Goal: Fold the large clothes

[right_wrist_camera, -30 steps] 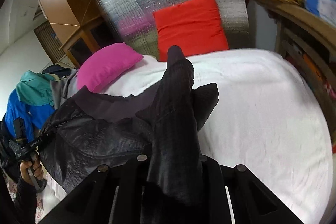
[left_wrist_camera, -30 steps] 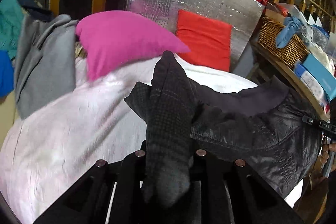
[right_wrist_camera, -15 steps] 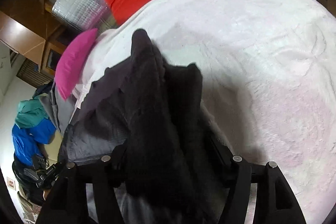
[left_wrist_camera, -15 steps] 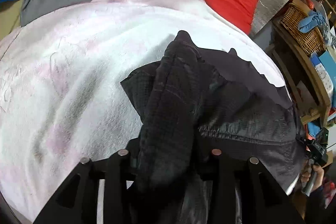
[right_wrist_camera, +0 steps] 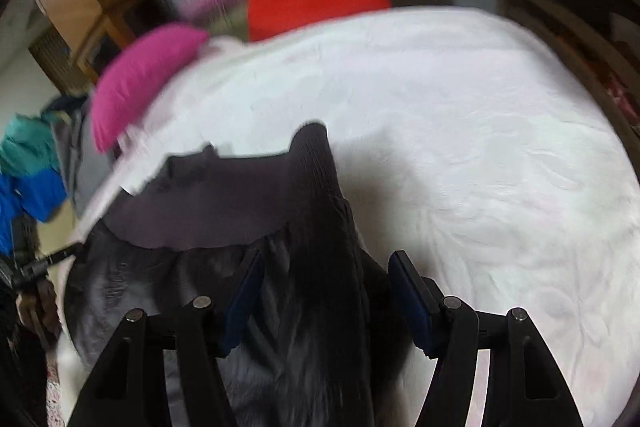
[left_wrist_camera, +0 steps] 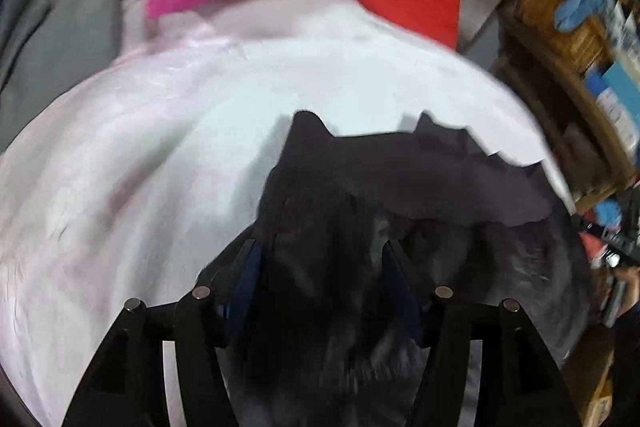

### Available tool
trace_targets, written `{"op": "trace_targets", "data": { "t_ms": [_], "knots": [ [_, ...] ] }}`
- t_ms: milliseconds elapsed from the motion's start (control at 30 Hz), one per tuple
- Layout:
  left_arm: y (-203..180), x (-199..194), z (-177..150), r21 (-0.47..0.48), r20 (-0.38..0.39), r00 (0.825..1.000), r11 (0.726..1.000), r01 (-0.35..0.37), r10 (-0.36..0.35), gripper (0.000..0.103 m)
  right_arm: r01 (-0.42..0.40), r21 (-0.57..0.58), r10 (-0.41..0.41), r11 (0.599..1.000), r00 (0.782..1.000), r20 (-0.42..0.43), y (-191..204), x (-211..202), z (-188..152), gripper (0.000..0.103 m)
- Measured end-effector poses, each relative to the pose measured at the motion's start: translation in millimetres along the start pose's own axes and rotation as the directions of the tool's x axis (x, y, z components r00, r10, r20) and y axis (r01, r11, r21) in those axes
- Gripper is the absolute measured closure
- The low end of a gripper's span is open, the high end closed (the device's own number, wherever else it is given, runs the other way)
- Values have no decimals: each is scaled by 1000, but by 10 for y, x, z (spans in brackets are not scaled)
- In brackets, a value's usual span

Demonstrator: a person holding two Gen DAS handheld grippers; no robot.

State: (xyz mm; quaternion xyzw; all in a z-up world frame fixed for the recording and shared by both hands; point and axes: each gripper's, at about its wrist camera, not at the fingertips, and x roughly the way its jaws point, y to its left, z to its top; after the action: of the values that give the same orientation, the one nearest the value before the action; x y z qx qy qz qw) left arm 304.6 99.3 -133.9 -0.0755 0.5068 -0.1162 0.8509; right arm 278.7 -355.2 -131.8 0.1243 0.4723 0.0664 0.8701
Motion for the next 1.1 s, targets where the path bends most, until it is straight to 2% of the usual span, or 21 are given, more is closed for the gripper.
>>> {"op": "trace_targets", "data": {
  "t_ms": [33,67,100,133,200,267,333,367,467,500,533,600,667,700,733,767,833,867,933,1000,1100],
  "knots": [
    [-26,53,4,1,-17,999,1000,-30,30,43,1,-2,-1,1000,999,-34,3,131,41,55],
    [-32,100,11,3,-24,999,999,-47,47,78,-10,-6,10,1000,998,-62,-16,200,17,77],
    [-41,127,33,16,-35,998,999,-51,51,88,-3,-27,1,1000,997,-75,24,235,32,88],
    [-40,89,48,18,-17,999,999,-41,42,90,8,-62,-11,998,999,-53,96,188,46,94],
    [-28,1,57,19,28,999,999,-38,38,91,22,-100,-22,995,1000,5,183,41,99,95],
    [71,67,48,-26,33,999,999,-32,33,91,17,-52,-15,999,999,44,60,-2,145,95],
    [144,274,2,-50,-2,1000,999,-21,21,91,26,20,-26,999,1000,-18,-139,283,80,95],
    [152,296,-23,-50,9,1000,999,-20,20,91,30,29,-29,999,999,-43,-159,414,23,95],
    [99,244,-27,-26,15,999,999,-47,48,90,12,89,-11,996,1000,-12,-202,466,-62,95],
    [87,237,-22,-30,13,998,998,-58,58,87,10,106,-9,994,1000,-9,-232,447,-75,92],
    [77,219,-18,-34,17,998,997,-64,65,86,28,122,-27,992,1000,-7,-243,434,-78,83],
    [26,143,-10,-34,36,995,995,-93,94,73,47,129,-46,990,999,-9,-221,400,-93,77],
    [-16,-24,-23,-53,67,988,989,-137,141,60,86,124,-87,989,996,3,-147,286,-90,61],
    [-14,-103,-13,-60,90,985,988,-142,147,55,110,119,-113,987,993,19,-115,217,-97,50],
    [-33,-224,-8,-69,128,979,986,-150,158,52,130,113,-136,985,990,42,-57,133,-113,46],
    [-57,-364,-26,-79,166,970,983,-168,179,47,157,104,-165,982,983,76,4,-1,-132,44],
    [-113,-593,-71,-108,233,945,972,-207,227,44,188,83,-198,979,971,137,125,-193,-107,43],
    [-173,-701,-117,-116,266,938,973,-199,223,43,188,68,-197,980,965,172,209,-326,-111,42],
    [-336,-803,-214,-101,307,931,979,-176,199,40,172,23,-172,985,955,241,482,-490,-164,33],
    [-576,-790,-321,-53,327,927,983,-177,184,38,175,-45,-157,984,950,270,739,-497,-236,30],
    [-980,-544,-475,44,297,944,985,-167,147,38,182,-155,-142,971,961,238,1061,-240,-327,30]
  ]
}}
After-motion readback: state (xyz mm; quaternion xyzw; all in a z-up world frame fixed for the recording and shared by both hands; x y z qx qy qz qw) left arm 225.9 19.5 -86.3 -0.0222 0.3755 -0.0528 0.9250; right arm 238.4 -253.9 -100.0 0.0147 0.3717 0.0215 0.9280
